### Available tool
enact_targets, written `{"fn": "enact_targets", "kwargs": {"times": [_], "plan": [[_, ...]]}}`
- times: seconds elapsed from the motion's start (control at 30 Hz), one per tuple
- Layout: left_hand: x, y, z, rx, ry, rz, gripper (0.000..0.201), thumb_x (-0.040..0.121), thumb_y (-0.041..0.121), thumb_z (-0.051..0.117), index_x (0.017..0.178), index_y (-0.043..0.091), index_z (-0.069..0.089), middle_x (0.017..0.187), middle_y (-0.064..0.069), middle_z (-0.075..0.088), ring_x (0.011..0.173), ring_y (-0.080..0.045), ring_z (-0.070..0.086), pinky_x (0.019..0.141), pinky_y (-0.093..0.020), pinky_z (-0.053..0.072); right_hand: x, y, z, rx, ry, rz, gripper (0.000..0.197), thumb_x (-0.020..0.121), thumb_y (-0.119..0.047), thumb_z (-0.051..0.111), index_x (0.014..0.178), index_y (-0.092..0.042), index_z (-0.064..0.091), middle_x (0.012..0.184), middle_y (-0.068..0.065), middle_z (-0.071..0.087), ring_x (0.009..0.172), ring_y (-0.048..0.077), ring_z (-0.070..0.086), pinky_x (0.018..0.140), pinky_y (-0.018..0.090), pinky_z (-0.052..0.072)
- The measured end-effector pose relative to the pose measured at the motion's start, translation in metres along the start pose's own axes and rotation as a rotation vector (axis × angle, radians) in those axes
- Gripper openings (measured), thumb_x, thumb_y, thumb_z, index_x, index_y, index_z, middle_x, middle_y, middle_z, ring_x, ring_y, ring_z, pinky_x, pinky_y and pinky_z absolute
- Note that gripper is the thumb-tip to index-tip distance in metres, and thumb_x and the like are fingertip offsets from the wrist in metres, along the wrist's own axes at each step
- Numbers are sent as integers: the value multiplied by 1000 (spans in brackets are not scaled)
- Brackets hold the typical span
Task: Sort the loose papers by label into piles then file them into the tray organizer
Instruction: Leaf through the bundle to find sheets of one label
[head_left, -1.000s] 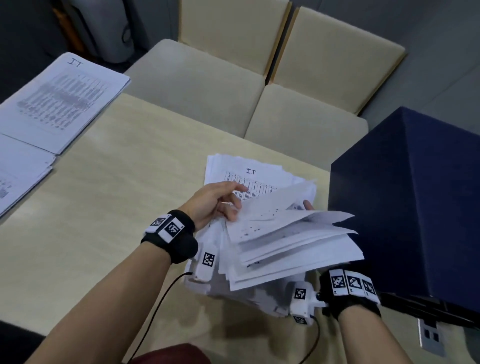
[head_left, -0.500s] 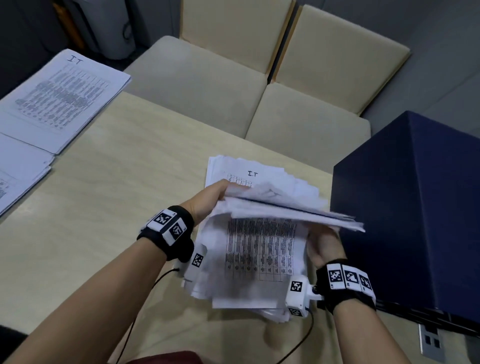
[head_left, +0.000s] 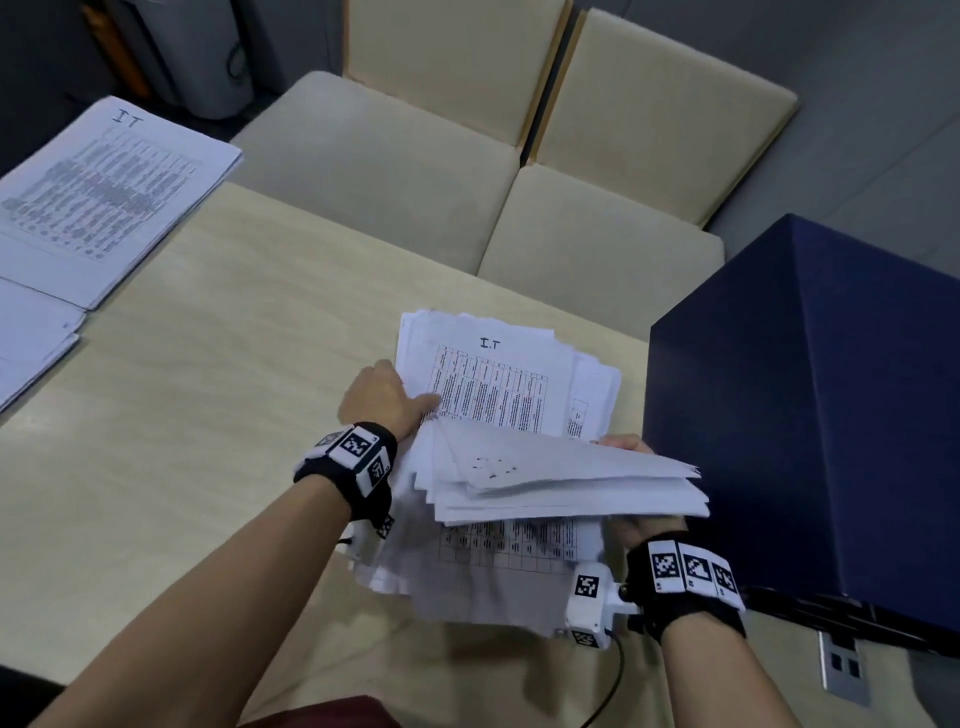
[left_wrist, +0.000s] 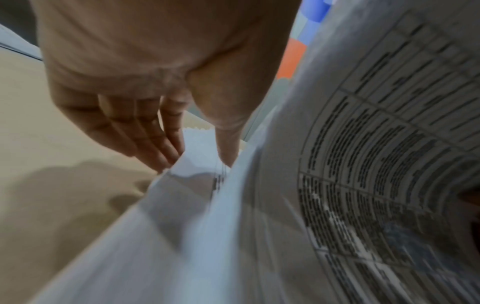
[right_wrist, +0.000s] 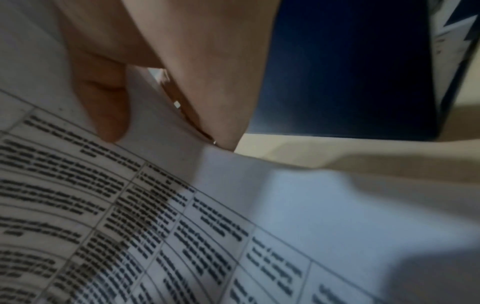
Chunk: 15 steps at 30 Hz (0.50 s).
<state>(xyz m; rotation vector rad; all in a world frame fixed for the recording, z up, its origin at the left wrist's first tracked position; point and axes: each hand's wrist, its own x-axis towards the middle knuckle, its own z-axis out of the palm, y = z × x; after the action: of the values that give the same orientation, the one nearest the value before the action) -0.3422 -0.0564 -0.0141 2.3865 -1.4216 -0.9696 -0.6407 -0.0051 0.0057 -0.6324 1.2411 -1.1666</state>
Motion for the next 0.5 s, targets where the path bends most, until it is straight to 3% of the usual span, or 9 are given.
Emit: {"fn": "enact_targets", "kwargs": {"times": [0.03, 0.07, 0.1, 0.17, 0.23, 0.3, 0.4, 0.43, 0.5], "plan": [[0, -2, 2, 81, -36, 17, 57, 80, 57, 72, 105, 8, 56, 103, -9, 59, 98, -31, 60, 77, -38, 48, 0, 3, -2, 35, 13, 0, 3, 71, -17, 70, 69, -18, 68, 84, -5, 73, 80, 12, 69, 71, 25, 56], [1, -3, 6, 127, -44, 65, 52, 84, 55, 69, 98, 7, 56, 101, -10, 57, 97, -32, 60, 74, -36, 45, -1, 5, -2, 67, 54, 14, 16, 79, -14, 65, 65, -18, 70, 89, 0, 74, 86, 18, 69, 73, 30, 57], [-1, -1, 8, 128, -35, 124, 43, 88, 49, 67, 89, 7, 55, 96, -10, 54, 95, -33, 60, 71, -34, 42, 0, 6, -1, 63, 58, 35, 24, 84, -10, 58, 67, -18, 71, 92, 4, 74, 88, 24, 68, 74, 34, 57], [-2, 2, 8, 92, -4, 215, 34, 94, 34, 62, 75, 7, 54, 88, -10, 48, 90, -35, 60, 67, -33, 37, -1, 1, 3, -39, 82, 58, 13, 82, -18, 56, 82, -17, 70, 93, 7, 72, 83, 26, 66, 72, 37, 52], [-5, 2, 3, 146, -3, 289, 27, 97, 24, 56, 79, 4, 63, 86, -10, 48, 90, -35, 60, 66, -34, 37, 2, 0, 3, -41, 94, 91, 11, 85, -16, 59, 91, -14, 68, 88, 7, 72, 77, 24, 67, 66, 32, 55], [-11, 0, -5, 314, 19, 367, 27, 99, 23, 49, 89, 5, 67, 89, -11, 56, 91, -33, 62, 68, -35, 44, 7, 0, 1, -67, 164, 75, 22, 92, 1, 54, 85, -10, 71, 81, 6, 75, 82, 26, 69, 73, 31, 58], [-29, 3, -21, 562, 178, 419, 49, 106, 40, 31, 79, 15, 62, 70, -3, 51, 73, -25, 52, 64, -31, 40, 12, 0, 1, -113, 218, 127, 15, 72, 0, 66, 85, -1, 72, 97, 15, 74, 104, 37, 67, 101, 47, 51], [-34, 5, -24, 587, 206, 432, 51, 106, 43, 30, 73, 17, 59, 63, 0, 44, 69, -24, 48, 61, -30, 37, 15, 3, -1, -70, 223, 146, 20, 66, -1, 66, 86, -1, 68, 96, 16, 72, 101, 37, 66, 99, 47, 50], [-42, 7, -30, 550, 229, 453, 49, 104, 44, 36, 71, 18, 60, 64, -1, 48, 66, -25, 49, 58, -28, 35, 11, 1, 3, 52, 196, 156, 12, 67, 1, 58, 75, -6, 63, 79, 8, 68, 85, 29, 62, 84, 36, 53]]}}
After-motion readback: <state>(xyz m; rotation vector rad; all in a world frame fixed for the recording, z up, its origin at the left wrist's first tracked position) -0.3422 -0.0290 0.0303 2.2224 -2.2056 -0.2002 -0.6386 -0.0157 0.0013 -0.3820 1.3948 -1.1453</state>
